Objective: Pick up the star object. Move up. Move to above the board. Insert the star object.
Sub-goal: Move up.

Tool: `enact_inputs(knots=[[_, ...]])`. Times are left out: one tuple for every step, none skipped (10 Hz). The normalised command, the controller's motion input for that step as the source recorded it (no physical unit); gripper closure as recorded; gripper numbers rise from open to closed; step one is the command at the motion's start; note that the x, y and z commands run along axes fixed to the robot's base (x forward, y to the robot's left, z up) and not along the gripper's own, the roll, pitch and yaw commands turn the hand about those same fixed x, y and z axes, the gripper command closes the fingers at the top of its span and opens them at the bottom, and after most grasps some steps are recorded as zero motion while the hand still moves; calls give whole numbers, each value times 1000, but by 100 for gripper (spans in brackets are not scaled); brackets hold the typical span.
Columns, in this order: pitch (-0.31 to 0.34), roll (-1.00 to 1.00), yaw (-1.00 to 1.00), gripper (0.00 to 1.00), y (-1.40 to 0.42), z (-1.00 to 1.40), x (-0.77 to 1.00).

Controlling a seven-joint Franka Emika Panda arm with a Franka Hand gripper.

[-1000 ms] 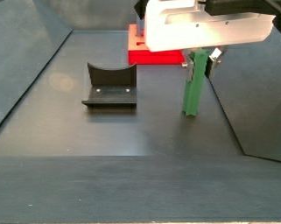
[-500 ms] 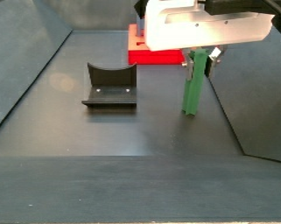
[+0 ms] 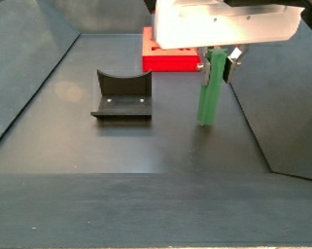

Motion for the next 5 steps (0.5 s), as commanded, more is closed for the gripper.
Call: enact_inputs(knots=[[0,0,0,100,0,833,0],[34,-7,47,100,76,833,-49],[58,-8,44,100,67,775,-67],[67,19,17,100,32,569,-35],[74,38,5,100,20,410,-17]])
